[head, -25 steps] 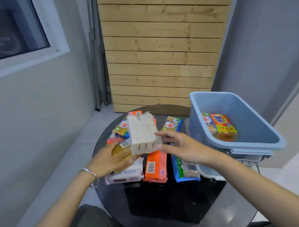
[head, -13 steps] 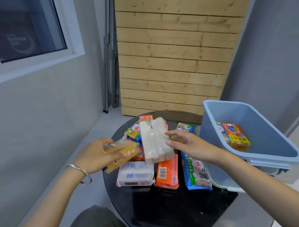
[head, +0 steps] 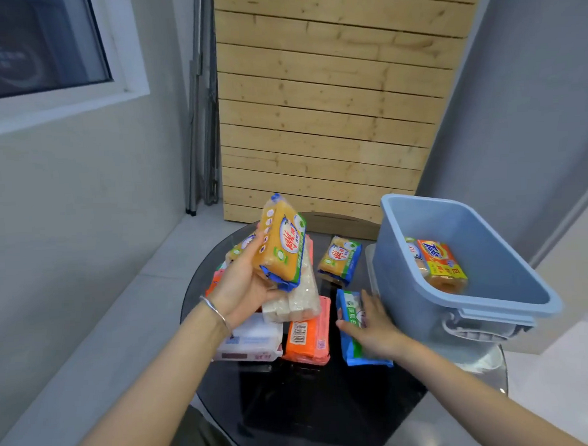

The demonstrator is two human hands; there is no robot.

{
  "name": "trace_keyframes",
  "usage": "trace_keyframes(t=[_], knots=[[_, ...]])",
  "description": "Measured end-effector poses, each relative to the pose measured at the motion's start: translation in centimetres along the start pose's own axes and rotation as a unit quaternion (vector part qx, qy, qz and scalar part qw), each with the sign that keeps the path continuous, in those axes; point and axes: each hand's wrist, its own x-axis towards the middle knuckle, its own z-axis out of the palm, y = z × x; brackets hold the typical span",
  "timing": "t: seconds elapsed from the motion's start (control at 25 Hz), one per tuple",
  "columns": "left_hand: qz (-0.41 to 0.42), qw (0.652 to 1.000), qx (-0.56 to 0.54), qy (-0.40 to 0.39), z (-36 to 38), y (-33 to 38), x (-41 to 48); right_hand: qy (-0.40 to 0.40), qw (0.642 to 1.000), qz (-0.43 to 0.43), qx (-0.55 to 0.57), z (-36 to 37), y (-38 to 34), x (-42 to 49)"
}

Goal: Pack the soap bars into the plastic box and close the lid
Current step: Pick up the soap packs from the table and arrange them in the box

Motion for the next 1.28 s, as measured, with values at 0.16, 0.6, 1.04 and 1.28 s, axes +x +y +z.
trace_keyframes(t=[0.16, 0.6, 1.04, 1.28], knots=[[0.011, 0.998, -0.033, -0.048, 0.0, -1.2, -0.1, 0.083, 0.993, -0.034, 0.075, 1.2, 0.7, 0.3], [0.065, 0.997, -0.027, -0.025, -1.2, -1.2, -0.3, 0.212, 0.961, -0.093, 0.150, 0.2, -1.4, -1.2], [0.097, 0.992, -0.003, -0.079, 3.2, -1.7, -0.2, 0.208, 0.901, -0.250, 0.287, -7.1, -12.5, -4.8], [0.103, 0.992, -0.014, -0.073, 7.1, -2.2, 0.8, 0.112, 0.901, -0.145, 0.393, -10.8, -12.3, -5.0]])
